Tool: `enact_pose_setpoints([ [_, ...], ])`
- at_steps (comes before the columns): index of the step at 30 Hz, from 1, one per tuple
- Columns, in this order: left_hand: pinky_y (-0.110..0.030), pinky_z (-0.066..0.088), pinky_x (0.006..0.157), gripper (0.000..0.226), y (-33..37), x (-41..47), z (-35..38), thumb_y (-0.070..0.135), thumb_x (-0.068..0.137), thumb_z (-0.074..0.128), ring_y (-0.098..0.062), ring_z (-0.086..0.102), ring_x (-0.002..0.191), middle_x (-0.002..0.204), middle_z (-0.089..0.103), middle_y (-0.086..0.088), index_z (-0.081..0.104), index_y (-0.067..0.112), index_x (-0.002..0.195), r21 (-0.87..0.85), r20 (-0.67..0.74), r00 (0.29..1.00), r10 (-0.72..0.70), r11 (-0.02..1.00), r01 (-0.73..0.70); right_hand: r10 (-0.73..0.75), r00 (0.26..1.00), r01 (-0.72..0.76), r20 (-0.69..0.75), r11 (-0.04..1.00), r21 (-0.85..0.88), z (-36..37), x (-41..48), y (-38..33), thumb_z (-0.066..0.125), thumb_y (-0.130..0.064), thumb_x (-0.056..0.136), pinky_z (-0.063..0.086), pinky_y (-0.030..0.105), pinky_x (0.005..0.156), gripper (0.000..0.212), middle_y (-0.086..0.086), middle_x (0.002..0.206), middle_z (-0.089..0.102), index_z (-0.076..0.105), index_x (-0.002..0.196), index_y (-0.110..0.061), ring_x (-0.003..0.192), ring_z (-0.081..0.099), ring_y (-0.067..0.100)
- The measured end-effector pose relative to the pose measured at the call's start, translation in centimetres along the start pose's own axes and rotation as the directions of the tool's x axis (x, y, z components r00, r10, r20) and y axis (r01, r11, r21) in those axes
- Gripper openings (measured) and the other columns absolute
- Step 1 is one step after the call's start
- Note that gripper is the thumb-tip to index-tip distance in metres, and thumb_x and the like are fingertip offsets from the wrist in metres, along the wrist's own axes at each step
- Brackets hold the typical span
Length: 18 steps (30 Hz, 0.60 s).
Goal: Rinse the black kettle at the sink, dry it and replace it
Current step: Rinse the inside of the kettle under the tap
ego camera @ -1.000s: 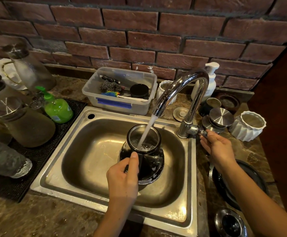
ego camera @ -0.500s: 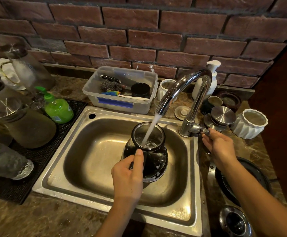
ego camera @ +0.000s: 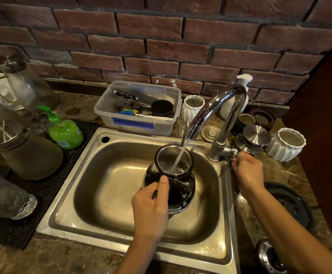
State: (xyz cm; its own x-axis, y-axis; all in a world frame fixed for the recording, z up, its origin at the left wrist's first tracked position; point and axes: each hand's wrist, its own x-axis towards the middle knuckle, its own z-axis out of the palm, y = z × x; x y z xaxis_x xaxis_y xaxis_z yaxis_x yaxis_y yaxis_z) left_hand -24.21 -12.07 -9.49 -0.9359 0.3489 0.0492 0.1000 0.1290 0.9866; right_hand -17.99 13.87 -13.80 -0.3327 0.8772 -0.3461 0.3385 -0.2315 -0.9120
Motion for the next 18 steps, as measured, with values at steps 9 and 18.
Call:
enact_pose_setpoints([
  [9, -0.008, 0.036, 0.052, 0.061, 0.2, 0.4, -1.3, 0.021, 0.104, 0.052, 0.0, 0.049, 0.046, 0.04, 0.048, 0.013, 0.056, 0.033, 0.044, 0.007, 0.071, 0.997, 0.028, 1.0, -0.029, 0.014, 1.0, -0.014, 0.003, 0.993, -0.116, -0.7, 2.3, 3.4, 0.045, -0.07, 0.072, 0.045, 0.045, 0.099, 0.054, 0.0, 0.115, 0.068, 0.063, 0.108, -0.034, 0.112, 0.06, 0.024],
  [18, -0.01, 0.035, 0.052, 0.056, 1.3, -0.1, -2.8, 0.035, 0.099, 0.05, -0.002, 0.047, 0.047, 0.041, 0.048, 0.014, 0.056, 0.034, 0.044, -0.006, 0.136, 0.989, 0.059, 0.998, -0.058, -0.06, 0.998, 0.053, -0.019, 0.962, -0.267, -0.1, -6.2, -1.8, 0.054, -0.044, 0.101, 0.032, 0.05, 0.121, 0.063, 0.004, 0.157, 0.047, 0.036, 0.156, -0.019, 0.146, 0.042, 0.026],
])
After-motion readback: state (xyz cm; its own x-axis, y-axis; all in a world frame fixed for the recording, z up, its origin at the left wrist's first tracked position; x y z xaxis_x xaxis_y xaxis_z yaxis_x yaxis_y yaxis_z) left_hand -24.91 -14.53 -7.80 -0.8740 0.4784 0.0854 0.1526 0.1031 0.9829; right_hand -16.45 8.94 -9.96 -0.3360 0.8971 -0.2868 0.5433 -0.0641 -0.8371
